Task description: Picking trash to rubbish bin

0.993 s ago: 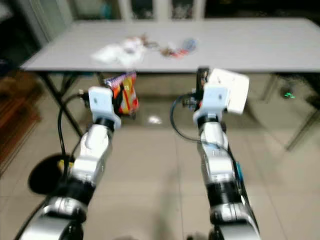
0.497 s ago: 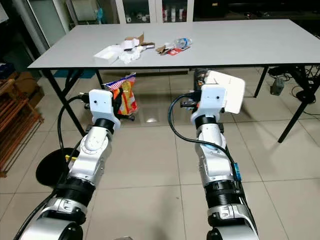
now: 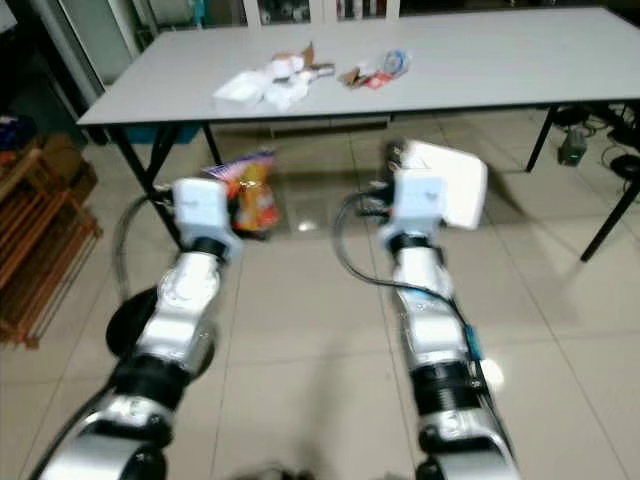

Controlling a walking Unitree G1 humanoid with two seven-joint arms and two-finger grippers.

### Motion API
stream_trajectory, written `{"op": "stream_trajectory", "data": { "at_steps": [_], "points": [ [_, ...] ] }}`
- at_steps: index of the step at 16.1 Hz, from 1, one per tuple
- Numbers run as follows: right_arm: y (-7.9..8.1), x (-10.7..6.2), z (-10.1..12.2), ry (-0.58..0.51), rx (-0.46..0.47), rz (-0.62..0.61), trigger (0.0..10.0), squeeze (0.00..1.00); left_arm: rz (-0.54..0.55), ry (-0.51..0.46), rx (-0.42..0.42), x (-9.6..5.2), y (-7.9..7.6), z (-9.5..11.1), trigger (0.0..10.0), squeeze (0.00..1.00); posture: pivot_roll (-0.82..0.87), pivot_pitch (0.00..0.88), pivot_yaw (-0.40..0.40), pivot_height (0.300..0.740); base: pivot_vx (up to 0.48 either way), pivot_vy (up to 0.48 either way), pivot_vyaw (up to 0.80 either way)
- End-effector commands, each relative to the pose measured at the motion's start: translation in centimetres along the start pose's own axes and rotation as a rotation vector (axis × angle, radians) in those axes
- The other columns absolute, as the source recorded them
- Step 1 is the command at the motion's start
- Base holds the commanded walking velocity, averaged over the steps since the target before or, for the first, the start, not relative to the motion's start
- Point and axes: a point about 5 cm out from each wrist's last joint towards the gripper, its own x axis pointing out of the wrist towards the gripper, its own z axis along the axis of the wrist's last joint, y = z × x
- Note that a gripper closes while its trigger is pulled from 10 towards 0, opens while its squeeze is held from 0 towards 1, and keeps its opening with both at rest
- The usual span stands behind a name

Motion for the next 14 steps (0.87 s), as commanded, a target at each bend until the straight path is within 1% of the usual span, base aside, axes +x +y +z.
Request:
{"op": "stream_trajectory", "data": {
  "at_steps": [1, 14],
  "points": [
    [0.53, 0.16, 0.44, -0.015, 0.018, 0.014, 10.0, 0.00, 0.017, -0.011, 0.020, 0.23, 0.74, 0.44, 10.0, 0.00, -0.02, 0.028, 0.071, 0.740, 0.000, 0.480, 0.00],
    [0.83, 0.09, 0.12, 0.002, 0.023, 0.019, 10.0, 0.00, 0.006, -0.015, 0.028, 0.39, 0.74, 0.60, 10.0, 0.00, -0.02, 0.000, 0.080, 0.740, 0.000, 0.480, 0.00]
  ]
}}
